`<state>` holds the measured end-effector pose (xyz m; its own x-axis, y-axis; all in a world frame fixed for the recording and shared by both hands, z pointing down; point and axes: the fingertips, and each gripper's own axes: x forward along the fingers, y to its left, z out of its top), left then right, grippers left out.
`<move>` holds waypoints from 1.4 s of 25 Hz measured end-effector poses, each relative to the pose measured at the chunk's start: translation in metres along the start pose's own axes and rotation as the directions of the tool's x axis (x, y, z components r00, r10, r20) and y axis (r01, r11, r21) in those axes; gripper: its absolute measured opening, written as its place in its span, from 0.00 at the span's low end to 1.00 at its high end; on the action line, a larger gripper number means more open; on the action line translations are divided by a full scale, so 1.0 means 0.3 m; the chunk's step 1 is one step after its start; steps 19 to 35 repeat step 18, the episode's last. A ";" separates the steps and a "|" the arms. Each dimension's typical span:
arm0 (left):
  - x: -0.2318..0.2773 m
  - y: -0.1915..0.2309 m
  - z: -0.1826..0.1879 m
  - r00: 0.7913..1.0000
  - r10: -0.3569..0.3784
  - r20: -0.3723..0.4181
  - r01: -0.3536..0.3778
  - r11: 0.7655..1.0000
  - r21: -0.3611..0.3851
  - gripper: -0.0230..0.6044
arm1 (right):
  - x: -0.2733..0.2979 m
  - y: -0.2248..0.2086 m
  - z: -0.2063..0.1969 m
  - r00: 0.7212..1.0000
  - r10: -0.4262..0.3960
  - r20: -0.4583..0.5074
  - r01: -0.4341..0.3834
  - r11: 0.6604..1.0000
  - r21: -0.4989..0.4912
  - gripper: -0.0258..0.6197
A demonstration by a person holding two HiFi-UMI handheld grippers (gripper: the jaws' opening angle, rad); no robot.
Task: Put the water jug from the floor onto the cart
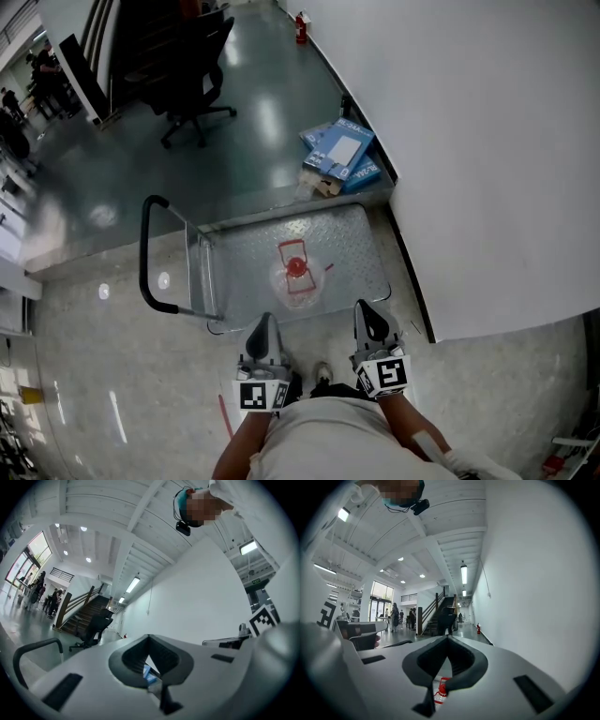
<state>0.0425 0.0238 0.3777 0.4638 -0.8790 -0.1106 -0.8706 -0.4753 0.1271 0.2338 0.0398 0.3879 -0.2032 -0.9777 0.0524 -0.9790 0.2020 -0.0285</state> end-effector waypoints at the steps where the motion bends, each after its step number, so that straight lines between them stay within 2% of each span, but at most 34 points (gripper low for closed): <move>1: -0.005 0.005 0.000 1.000 0.000 0.001 0.000 1.000 0.001 0.04 | 0.002 0.008 0.003 1.000 0.003 0.002 -0.003 1.000 -0.002 0.06; 10: 0.003 0.015 0.024 1.000 -0.003 -0.004 0.003 1.000 0.000 0.04 | 0.005 0.024 0.031 1.000 0.013 -0.005 -0.013 1.000 -0.014 0.06; 35: -0.006 0.034 -0.012 1.000 -0.007 -0.012 0.007 1.000 -0.009 0.04 | 0.007 0.043 0.018 1.000 0.021 -0.008 -0.021 1.000 -0.023 0.06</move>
